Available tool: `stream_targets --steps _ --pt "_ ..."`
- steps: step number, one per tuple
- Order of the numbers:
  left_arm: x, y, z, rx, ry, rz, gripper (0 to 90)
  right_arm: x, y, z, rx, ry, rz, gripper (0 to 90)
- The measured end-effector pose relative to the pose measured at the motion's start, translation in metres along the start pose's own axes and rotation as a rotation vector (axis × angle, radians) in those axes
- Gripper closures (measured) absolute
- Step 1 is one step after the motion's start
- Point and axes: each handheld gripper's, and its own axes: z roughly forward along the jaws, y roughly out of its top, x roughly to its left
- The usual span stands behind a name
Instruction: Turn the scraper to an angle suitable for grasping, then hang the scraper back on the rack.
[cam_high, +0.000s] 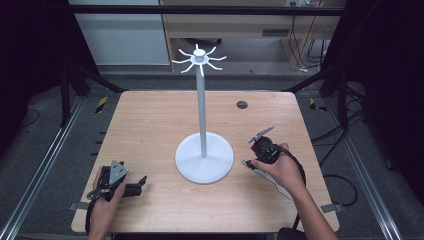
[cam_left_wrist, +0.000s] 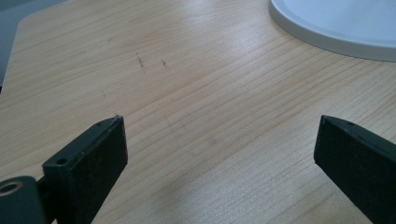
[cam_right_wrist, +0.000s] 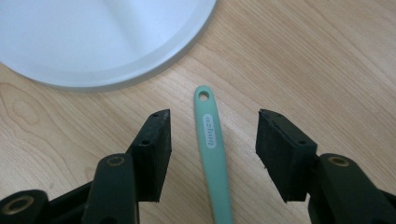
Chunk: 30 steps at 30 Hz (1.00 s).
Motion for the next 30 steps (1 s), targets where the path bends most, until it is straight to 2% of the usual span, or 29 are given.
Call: stream_targets --steps 12,14,24,30 --pt "0.001 0.000 0.000 -0.002 -0.001 -0.002 2.4 -0.002 0.001 0.008 0.051 0.001 -0.014 49.1" --pt "0.001 0.000 0.000 -0.003 -0.001 -0.003 2.4 -0.001 0.002 0.008 0.055 0.000 -0.004 50.5" --pt "0.001 0.000 0.000 -0.002 -0.002 -0.001 2.4 0.000 0.004 0.017 0.088 0.005 -0.027 56.9" --pt "0.001 0.000 0.000 -0.002 -0.003 -0.001 2.4 -0.001 0.005 0.024 0.119 -0.013 -0.024 60.4"
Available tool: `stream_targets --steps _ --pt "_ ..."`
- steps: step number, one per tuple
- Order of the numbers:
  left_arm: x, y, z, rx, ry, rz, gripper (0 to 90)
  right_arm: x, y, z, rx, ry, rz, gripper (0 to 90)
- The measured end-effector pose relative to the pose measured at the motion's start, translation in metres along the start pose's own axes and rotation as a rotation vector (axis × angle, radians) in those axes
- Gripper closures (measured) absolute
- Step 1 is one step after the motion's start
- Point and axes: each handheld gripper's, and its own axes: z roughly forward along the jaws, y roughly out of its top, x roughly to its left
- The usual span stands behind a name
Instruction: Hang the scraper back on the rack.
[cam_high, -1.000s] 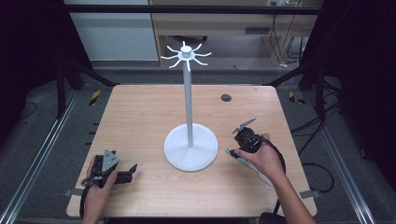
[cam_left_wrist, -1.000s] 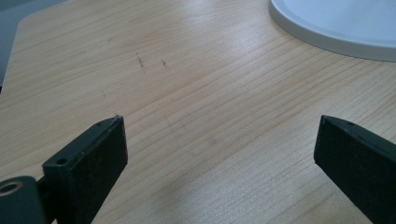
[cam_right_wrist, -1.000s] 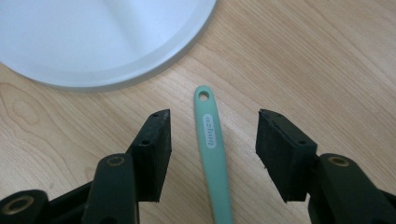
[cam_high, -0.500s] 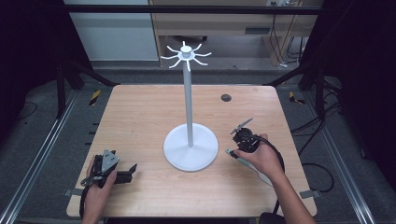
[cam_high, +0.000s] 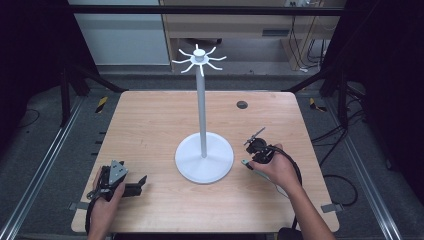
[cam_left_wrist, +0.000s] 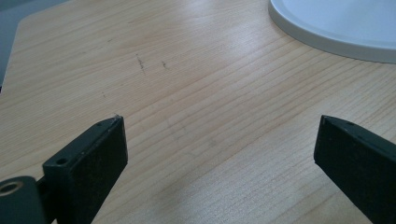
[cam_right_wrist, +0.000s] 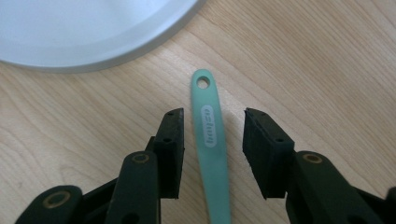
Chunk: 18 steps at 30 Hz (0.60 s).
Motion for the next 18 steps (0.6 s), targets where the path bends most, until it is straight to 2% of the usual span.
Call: stream_targets --steps 7,10,16,18 --pt "-0.0002 0.0001 0.0005 0.002 -0.002 0.002 2.4 -0.0024 0.0010 0.0044 0.017 0.013 0.015 63.9" --pt "-0.0003 0.0001 0.0005 0.002 -0.002 0.003 2.4 -0.0030 0.0014 0.0066 0.022 0.017 0.001 64.0" --pt "-0.0006 0.0001 0.0006 0.004 -0.006 0.005 2.4 -0.0005 0.0026 0.0090 0.036 0.018 0.010 65.0" --pt "-0.0007 0.0002 0.0007 0.005 -0.007 0.006 2.4 -0.0008 0.0032 0.0100 0.037 0.019 -0.007 65.7"
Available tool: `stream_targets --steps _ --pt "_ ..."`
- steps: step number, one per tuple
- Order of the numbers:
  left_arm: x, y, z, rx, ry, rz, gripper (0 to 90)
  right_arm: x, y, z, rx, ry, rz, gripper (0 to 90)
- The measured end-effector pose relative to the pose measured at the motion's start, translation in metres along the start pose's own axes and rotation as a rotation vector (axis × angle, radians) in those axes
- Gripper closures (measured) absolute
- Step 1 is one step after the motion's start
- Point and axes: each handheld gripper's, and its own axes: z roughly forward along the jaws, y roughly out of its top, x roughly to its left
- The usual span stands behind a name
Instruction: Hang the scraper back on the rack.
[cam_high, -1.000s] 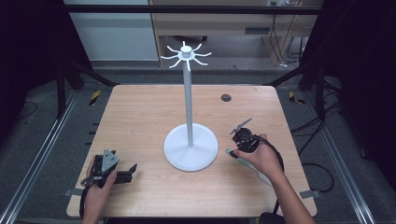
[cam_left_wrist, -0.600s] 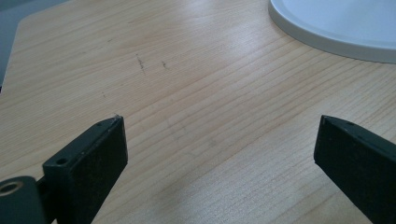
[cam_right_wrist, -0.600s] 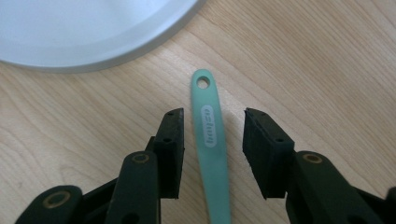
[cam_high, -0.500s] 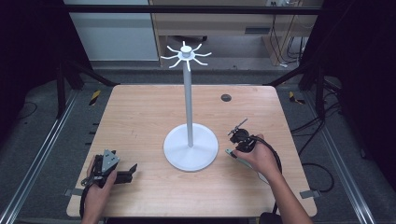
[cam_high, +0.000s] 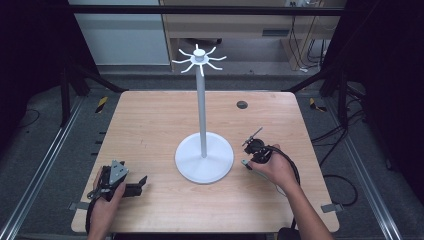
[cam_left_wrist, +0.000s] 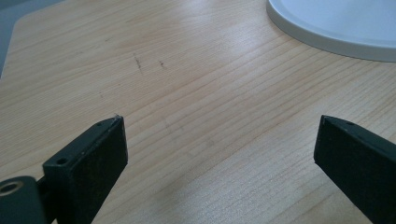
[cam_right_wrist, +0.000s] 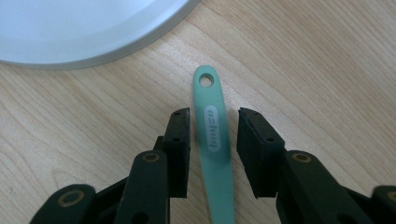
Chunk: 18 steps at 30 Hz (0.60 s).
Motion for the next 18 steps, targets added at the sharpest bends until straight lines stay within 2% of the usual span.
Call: stream_targets --steps 4,13,15,18 --pt "-0.0002 0.0001 -0.0001 -0.002 0.002 -0.001 2.4 0.0014 0.0006 0.0013 0.005 0.007 0.011 67.6" --pt "-0.0004 0.0001 0.0002 0.000 0.000 0.001 2.5 0.0007 0.0011 0.0039 0.009 -0.012 -0.017 72.1" --pt "-0.0005 0.0002 0.0002 0.001 -0.001 0.002 2.5 0.0021 0.0015 0.0037 0.017 -0.008 0.002 72.1" --pt "-0.0007 0.0003 0.0002 0.004 -0.002 0.004 2.5 0.0024 0.0017 0.0042 0.018 -0.008 0.005 72.1"
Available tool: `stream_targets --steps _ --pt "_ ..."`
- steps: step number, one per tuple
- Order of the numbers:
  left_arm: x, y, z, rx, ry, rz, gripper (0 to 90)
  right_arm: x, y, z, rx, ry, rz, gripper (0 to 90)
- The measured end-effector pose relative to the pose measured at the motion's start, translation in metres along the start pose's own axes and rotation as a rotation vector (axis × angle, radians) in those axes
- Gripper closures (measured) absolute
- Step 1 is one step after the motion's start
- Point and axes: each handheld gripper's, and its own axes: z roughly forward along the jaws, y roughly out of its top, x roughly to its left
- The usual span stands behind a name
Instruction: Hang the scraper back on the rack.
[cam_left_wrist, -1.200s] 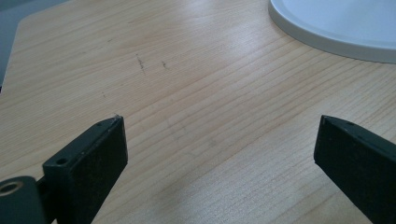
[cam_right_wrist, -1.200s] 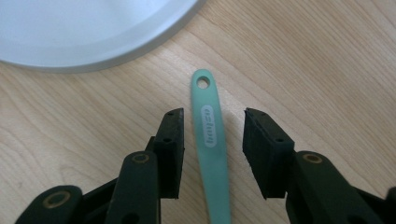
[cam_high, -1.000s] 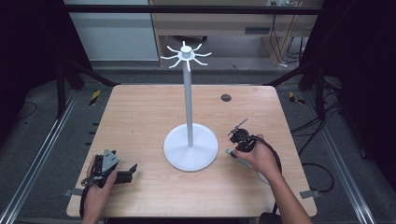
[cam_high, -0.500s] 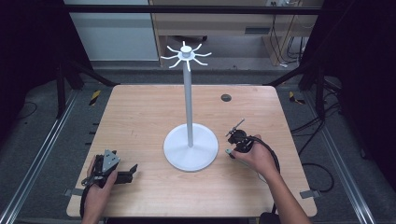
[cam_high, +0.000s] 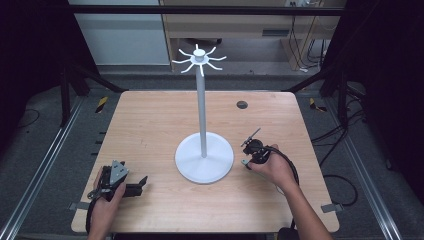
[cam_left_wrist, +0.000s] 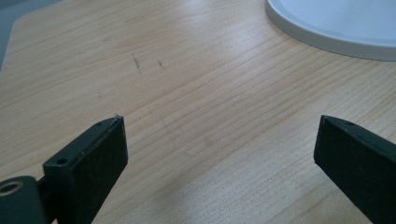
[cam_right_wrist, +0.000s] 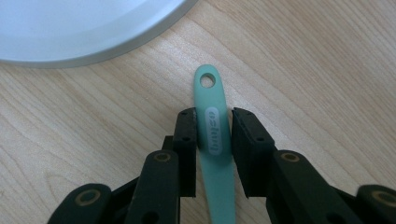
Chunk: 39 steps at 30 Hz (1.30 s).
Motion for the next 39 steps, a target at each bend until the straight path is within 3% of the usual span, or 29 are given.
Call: stream_targets --steps 5,10,17,27,39 --pt "0.000 0.000 0.000 -0.003 0.001 -0.002 2.5 0.000 0.000 0.000 -0.003 -0.005 -0.028 73.9" --pt "0.001 0.000 0.000 -0.003 0.002 -0.004 2.5 -0.001 -0.001 -0.005 -0.029 -0.014 -0.025 74.2" --pt "0.000 0.000 0.000 -0.002 0.001 -0.001 2.5 -0.004 -0.005 -0.025 -0.111 -0.007 0.006 74.3" --pt "0.000 0.000 0.000 0.001 0.000 0.000 2.5 -0.013 -0.006 -0.071 -0.290 -0.024 0.042 74.3" --pt "0.000 0.000 0.000 -0.001 0.002 -0.002 2.5 -0.022 -0.007 -0.114 -0.423 -0.038 0.075 74.3"
